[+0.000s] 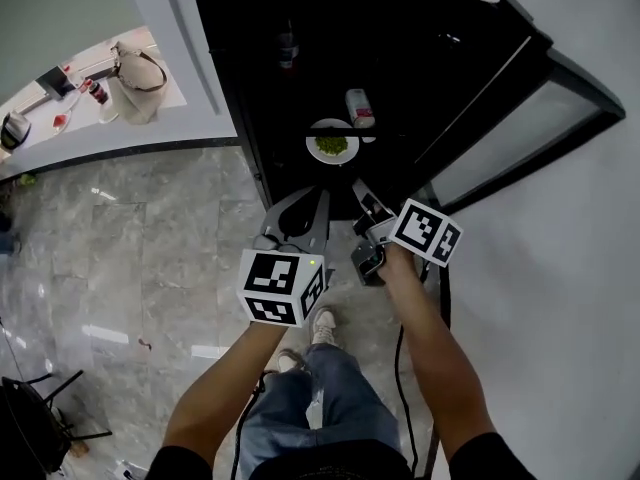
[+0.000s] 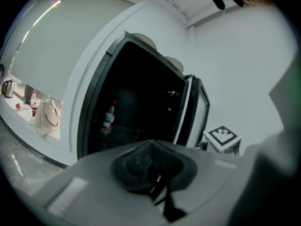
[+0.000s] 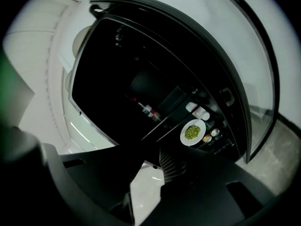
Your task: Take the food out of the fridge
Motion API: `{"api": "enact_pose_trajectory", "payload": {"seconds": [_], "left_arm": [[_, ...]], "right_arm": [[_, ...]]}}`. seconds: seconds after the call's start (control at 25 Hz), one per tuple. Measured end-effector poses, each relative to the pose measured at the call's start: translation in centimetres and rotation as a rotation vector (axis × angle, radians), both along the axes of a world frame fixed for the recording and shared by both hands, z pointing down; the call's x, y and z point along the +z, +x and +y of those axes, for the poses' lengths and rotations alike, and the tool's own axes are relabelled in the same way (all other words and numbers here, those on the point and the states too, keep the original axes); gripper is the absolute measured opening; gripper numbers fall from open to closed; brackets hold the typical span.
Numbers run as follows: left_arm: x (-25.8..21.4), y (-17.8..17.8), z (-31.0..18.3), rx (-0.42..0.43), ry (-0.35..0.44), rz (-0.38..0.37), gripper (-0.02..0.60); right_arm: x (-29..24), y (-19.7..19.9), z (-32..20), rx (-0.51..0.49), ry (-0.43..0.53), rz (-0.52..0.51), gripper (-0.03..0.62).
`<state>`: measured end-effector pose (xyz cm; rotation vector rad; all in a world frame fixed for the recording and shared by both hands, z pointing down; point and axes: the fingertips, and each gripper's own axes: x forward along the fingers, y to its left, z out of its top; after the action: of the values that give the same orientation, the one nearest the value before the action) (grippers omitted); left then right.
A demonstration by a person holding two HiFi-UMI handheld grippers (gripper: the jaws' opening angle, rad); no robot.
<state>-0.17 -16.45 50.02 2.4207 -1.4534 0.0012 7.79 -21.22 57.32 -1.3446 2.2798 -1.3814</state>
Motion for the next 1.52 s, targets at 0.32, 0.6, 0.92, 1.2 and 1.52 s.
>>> {"api": "enact_pose_trajectory", "payload": {"seconds": [0.32,0.6,0.92,1.2,1.52], "left_arm": [[8.4,-0.5,-2.3,0.013,0.009,-0.034,0.003],[13.0,-0.7,-5.0,0.016,0.040,-0.042,0.003],[17.1,-0.6,-6.9,0.024,0.046,-0.062,0.003],[17.9,-0.6,-7.3,0.036,0.040,-0.067,0.003],[18.3,-1.5,-7.6,0.032,0.027,-0.079,0.003]], "right_arm": [[12.0,-0.3,-4.6,0.104,-0.100,-0.234,0.104],[19.3,-0.4,-9.8,0.195,-0.156,-0.395,0.132],[23.4,-0.7,-13.5,0.244,-0.201,-0.485,0.135],[23.8,-0.9,-14.9,0.289,-0.236,-0.539,0.075],[24.4,-0.8,-15.2,0.321,-0.290,-0.548,0.012]]}}
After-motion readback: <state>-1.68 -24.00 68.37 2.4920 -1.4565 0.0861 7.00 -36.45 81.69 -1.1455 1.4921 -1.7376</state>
